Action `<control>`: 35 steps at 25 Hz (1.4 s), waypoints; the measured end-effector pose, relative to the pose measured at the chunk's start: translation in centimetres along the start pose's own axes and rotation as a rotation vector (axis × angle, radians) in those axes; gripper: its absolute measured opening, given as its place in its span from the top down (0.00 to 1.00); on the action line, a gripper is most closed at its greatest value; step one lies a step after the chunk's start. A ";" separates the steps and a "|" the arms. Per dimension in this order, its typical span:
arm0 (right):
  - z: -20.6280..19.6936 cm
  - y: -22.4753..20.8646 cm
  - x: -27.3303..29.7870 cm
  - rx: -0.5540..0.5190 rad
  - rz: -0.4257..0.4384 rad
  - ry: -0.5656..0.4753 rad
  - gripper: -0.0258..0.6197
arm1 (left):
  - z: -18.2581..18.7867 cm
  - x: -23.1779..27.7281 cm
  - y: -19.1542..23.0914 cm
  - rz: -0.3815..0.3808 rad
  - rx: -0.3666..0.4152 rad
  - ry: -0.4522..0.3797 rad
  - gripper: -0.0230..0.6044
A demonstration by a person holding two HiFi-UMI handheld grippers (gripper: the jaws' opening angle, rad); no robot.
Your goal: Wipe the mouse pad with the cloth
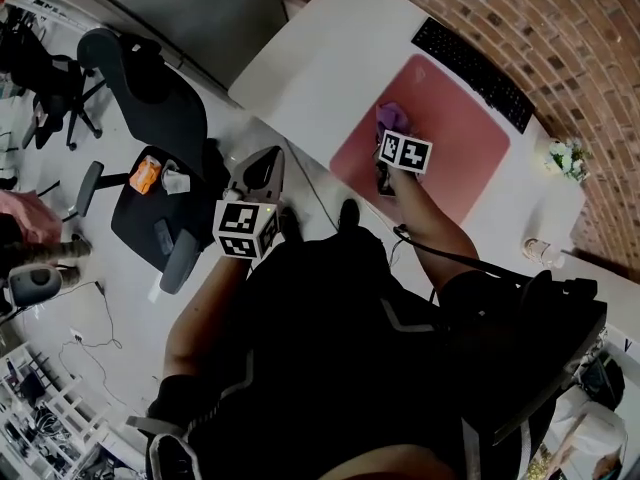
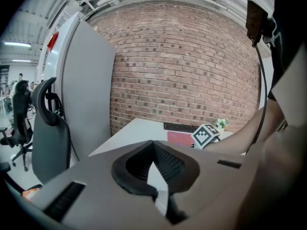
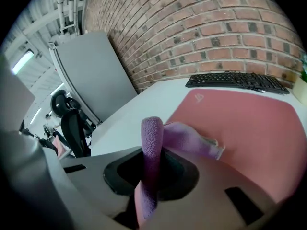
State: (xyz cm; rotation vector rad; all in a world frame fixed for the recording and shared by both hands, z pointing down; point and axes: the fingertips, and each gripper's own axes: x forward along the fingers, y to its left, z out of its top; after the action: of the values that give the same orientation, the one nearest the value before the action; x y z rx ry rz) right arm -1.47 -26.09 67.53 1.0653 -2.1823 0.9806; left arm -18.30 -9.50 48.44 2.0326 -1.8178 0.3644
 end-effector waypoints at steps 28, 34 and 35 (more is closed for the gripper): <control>3.1 -21.2 -21.9 0.357 -0.330 -0.419 0.87 | 1.1 6.3 -11.2 -0.386 0.053 0.024 0.96; -0.5 -29.4 -25.4 0.389 -0.550 -0.379 0.87 | 1.0 6.7 -12.7 -0.396 0.082 0.044 0.96; -0.8 -30.2 -25.4 0.393 -0.567 -0.373 0.87 | 0.9 6.9 -12.7 -0.392 0.085 0.048 0.96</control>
State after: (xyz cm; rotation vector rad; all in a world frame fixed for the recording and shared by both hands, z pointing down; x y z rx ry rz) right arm 37.57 -27.10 61.73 2.0512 -1.7941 1.0110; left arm -4.88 -14.94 49.23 2.3518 -1.3519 0.3740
